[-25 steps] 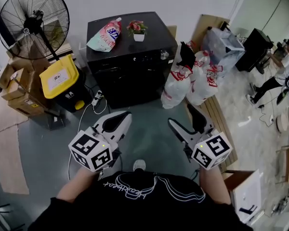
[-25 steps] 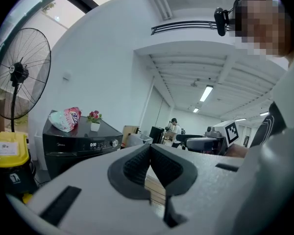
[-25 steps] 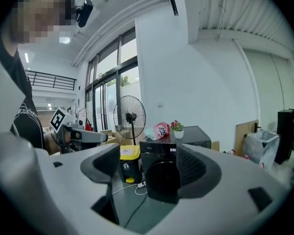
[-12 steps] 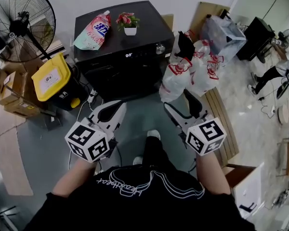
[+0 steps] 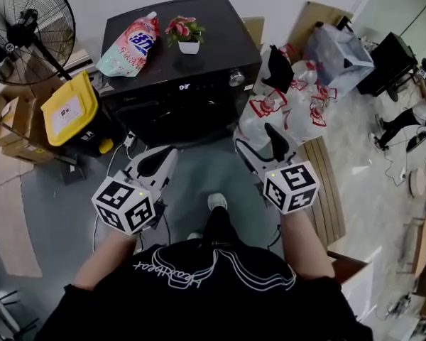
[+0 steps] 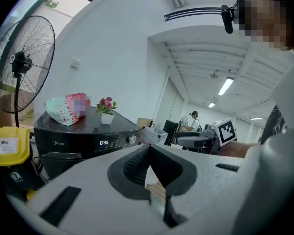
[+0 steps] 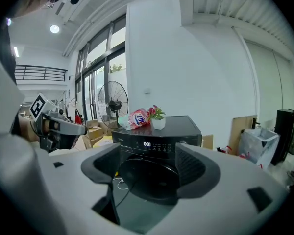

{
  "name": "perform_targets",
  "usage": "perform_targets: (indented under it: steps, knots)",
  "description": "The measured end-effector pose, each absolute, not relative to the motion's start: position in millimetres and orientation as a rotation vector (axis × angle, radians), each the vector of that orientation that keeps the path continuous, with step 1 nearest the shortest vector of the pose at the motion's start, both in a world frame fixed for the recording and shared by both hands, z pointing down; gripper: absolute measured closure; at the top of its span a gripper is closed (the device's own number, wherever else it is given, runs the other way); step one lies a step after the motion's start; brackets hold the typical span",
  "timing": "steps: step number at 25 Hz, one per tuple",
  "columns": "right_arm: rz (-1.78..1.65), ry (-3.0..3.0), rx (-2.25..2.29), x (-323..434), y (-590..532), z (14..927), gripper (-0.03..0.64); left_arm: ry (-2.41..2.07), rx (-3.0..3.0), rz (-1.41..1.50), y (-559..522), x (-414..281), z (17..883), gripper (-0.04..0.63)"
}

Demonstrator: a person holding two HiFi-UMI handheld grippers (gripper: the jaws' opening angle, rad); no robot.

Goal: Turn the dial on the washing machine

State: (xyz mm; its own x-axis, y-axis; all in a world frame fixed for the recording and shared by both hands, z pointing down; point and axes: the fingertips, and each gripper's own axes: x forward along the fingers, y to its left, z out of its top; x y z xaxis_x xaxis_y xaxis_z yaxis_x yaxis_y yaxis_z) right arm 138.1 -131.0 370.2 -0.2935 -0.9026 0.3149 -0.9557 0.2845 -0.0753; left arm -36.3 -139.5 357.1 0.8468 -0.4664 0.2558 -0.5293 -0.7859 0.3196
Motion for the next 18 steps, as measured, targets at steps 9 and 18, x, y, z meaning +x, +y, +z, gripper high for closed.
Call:
perform_targets:
  steps: [9,18]
  knots:
    - [0.332,-2.27,1.732,169.3,-216.9,408.0,0.282,-0.828,2.577,0.249,-195.2,-17.7,377.9,0.592]
    - [0.342,-2.164,1.739,199.8,-290.2,457.6,0.289,-0.883,2.572,0.27,-234.1,-2.7,393.8,0.592]
